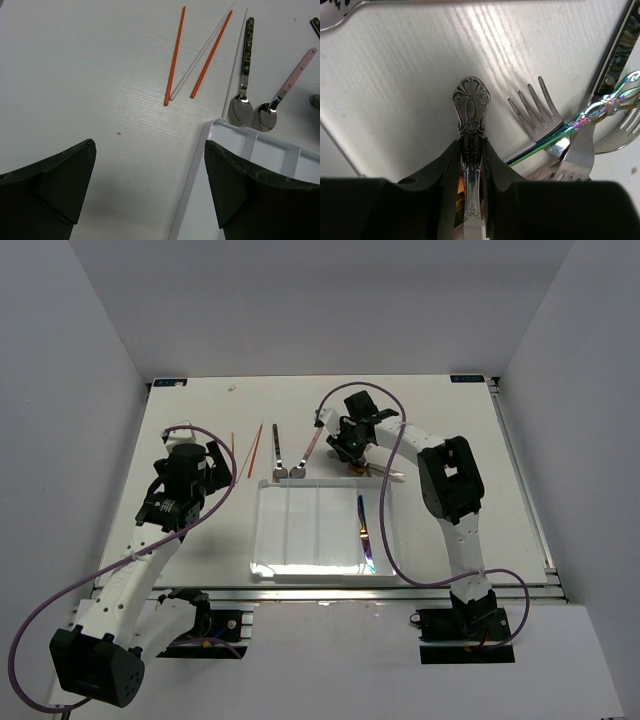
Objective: Sort the eating utensils into containers
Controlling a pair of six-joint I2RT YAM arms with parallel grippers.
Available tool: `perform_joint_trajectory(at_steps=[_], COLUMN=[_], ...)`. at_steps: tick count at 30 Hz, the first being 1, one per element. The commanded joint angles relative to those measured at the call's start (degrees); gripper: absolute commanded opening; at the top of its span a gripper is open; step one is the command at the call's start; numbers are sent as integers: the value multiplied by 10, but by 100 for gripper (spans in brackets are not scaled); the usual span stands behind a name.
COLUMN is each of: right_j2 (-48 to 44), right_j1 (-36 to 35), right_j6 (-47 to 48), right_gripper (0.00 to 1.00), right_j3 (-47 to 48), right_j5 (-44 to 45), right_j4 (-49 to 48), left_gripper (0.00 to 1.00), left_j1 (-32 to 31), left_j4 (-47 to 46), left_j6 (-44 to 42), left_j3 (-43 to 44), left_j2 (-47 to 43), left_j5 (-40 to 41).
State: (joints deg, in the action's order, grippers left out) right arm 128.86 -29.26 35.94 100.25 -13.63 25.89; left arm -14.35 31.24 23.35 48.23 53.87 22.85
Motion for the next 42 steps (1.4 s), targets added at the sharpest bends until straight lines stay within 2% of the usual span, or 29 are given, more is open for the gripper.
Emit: perform_joint_trajectory(at_steps=[1, 9, 19, 30, 37, 42], right_j2=[-45, -144, -178, -285, -347, -418], right_j1=[2, 2, 8, 41, 50, 51], right_j6=[-17, -39, -60, -130, -170, -235], right_gripper=[0, 0, 0, 0, 0, 0], right_j3=[-16, -98, -110, -202, -232, -248], right_j5=[-16, -18, 1, -16, 16, 43], right_j4=[15, -89, -131, -233, -247, -247], left_gripper=[98, 98, 98, 98, 98, 98], left_j1=[3, 2, 2, 3, 2, 2], left_j4=[-6, -4, -3, -3, -4, -3], left_j6=[-4, -3, -3, -2, -2, -2], left_j3=[-3, -4, -5, -4, -4, -3], left_j2=[-3, -8, -10, -10, -9, -9], left_j5=[0, 4, 7, 7, 6, 5])
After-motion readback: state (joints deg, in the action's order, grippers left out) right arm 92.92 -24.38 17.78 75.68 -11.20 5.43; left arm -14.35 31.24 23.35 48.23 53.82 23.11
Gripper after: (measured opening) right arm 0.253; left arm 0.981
